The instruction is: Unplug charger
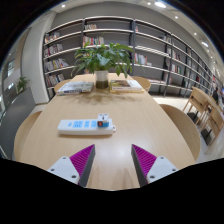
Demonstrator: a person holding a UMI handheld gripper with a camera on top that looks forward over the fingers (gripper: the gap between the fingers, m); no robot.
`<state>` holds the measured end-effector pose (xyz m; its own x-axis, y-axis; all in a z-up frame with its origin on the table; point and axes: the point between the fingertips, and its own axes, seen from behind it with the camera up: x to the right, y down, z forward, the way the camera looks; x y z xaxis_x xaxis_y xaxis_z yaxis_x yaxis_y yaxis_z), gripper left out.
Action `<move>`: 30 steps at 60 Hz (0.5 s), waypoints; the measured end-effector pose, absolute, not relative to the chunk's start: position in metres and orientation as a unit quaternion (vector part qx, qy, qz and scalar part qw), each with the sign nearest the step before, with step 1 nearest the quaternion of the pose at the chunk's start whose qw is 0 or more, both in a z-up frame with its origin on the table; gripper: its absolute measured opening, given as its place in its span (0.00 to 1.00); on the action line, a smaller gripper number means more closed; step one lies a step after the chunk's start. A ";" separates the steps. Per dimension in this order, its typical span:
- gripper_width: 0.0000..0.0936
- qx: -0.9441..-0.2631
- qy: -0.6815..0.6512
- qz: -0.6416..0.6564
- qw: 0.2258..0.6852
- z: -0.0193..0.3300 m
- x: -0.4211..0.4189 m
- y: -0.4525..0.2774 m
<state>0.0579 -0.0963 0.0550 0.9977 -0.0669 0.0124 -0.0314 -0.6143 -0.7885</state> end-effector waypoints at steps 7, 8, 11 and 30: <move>0.74 -0.891 0.019 -0.011 0.453 0.052 0.044 -0.027; 0.73 -0.890 0.017 -0.011 0.455 0.049 0.040 -0.017; 0.71 -0.890 0.008 -0.009 0.456 0.049 0.035 0.006; 0.22 -0.895 0.007 0.017 0.446 0.026 0.024 0.044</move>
